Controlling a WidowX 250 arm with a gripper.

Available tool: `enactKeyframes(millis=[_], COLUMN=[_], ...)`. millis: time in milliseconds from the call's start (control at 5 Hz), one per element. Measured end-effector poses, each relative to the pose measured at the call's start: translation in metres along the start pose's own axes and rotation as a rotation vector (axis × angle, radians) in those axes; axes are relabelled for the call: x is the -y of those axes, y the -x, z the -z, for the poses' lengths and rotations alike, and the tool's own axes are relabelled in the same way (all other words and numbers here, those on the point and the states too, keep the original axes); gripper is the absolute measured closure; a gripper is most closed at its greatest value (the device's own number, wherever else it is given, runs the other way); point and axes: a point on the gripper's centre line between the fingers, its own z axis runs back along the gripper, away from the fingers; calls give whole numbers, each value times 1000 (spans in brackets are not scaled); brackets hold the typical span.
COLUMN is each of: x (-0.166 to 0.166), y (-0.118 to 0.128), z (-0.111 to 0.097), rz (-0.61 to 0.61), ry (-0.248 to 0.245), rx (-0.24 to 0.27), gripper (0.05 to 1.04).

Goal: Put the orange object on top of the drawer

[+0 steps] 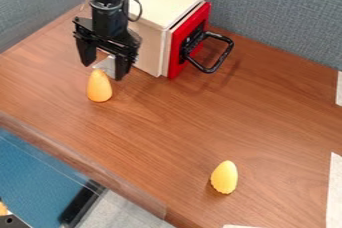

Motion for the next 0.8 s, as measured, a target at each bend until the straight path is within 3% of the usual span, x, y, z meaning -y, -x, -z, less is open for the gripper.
enactKeyframes(millis=[400, 600, 800], x=[-2, 6, 7], y=[13, 18, 20], z=[16, 21, 23], rz=[-25, -14, -25], ry=[2, 9, 10], rx=[-75, -83, -81], gripper=[83, 132, 416])
